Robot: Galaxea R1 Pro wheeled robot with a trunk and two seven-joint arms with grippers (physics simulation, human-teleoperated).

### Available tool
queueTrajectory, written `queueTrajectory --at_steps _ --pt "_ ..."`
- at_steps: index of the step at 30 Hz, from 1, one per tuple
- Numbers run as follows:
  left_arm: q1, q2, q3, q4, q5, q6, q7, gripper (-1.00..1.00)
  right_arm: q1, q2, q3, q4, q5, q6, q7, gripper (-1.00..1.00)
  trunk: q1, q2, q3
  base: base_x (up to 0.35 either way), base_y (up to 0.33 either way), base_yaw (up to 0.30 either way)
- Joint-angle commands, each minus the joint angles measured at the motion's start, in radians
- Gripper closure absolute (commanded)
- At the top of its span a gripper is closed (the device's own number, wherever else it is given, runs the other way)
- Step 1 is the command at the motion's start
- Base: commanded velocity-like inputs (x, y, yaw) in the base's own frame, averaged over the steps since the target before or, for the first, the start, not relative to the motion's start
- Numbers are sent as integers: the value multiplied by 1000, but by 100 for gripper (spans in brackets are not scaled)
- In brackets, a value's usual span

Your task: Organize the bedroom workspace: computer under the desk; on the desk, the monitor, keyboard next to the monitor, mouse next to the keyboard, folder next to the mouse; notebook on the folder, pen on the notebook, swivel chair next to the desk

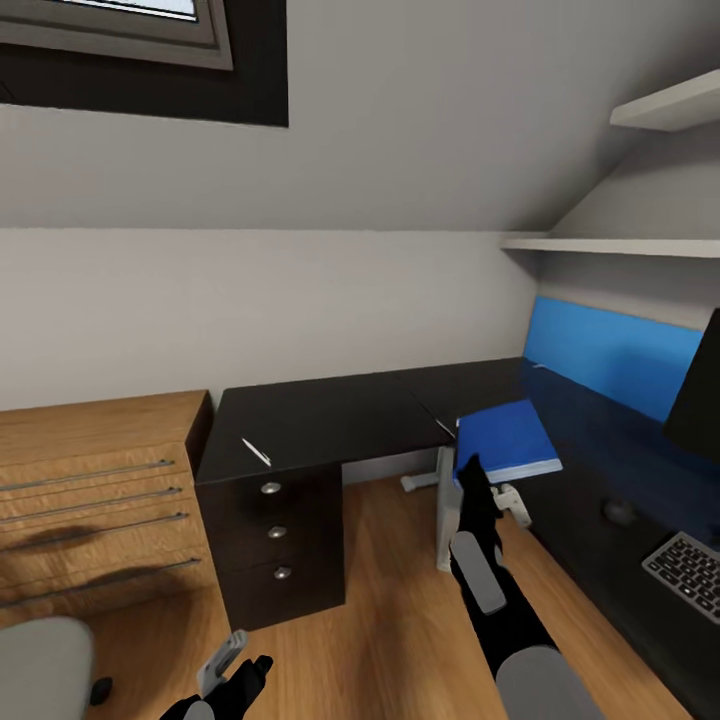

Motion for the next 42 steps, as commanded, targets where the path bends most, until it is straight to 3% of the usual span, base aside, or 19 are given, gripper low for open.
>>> queueTrajectory --at_steps 1,3,5,11,16,28,42 --pt "0 -1 3 -2 9 4 6 -100 -6 0 33 -1 -5 -5 -69 100 -4 7 2 0 0 -1" --pt "0 -1 3 -2 9 5 6 -100 -9 0 56 -1 -13 -7 -115 100 -12 21 8 0 0 0" --pt "0 -1 3 -2 8 4 6 -100 -12 0 81 -4 -67 -8 -164 100 -19 35 15 0 0 0" --pt "3 0 3 -1 7 4 7 -100 -13 0 94 -10 -166 -8 -195 100 -42 77 33 0 0 0" --pt "4 -1 2 -1 6 5 10 -100 -14 0 97 -23 -182 -14 -198 100 -62 112 49 0 0 0" --pt "6 0 2 2 7 3 8 -100 -14 0 87 -34 -241 2 -229 100 -62 112 49 0 0 -178" --pt "16 2 3 4 7 2 9 -100 -14 0 90 -35 -245 -28 -230 100 -62 112 49 69 48 -216"
